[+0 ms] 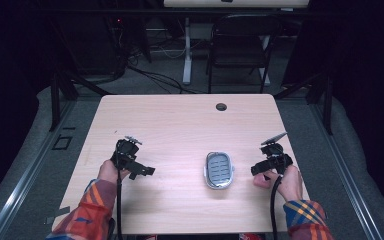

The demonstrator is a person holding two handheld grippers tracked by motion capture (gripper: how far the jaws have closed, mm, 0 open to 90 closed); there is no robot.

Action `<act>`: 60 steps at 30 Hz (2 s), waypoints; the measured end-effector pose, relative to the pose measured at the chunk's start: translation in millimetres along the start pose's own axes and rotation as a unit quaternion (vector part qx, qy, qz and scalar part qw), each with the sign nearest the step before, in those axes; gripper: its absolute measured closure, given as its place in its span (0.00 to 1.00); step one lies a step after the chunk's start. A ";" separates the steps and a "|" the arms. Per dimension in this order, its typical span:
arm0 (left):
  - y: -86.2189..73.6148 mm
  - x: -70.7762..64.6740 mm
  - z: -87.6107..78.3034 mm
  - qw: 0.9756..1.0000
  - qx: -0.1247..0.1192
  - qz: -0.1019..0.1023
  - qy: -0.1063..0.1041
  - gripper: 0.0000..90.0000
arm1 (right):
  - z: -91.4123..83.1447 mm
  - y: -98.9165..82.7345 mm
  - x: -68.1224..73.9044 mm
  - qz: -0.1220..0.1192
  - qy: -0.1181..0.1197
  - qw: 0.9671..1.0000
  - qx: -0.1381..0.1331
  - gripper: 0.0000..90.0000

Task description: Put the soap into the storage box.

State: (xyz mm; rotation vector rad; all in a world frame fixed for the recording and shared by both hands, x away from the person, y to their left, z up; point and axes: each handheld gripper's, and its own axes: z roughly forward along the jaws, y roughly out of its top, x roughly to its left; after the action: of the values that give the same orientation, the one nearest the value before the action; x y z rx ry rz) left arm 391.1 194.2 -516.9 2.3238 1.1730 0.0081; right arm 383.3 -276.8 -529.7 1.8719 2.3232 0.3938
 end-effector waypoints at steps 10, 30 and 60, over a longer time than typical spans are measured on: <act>0.4 0.0 0.8 1.000 0.002 0.001 0.000 0.00 | 5.0 -0.2 1.9 0.011 -0.003 1.000 -0.002 0.15; 0.8 -1.9 1.4 1.000 0.006 0.004 0.001 0.00 | 9.1 -0.1 -3.7 0.011 -0.003 0.999 0.041 0.40; 1.0 -1.4 1.4 1.000 0.008 0.003 -0.002 0.00 | 18.4 12.4 -6.1 0.017 0.003 0.996 0.088 0.40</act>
State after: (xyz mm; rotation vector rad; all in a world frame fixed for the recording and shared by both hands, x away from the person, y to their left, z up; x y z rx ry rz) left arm 391.3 192.0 -517.3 2.3406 1.1678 -0.0033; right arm 401.1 -278.1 -544.2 1.9906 2.4049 0.2054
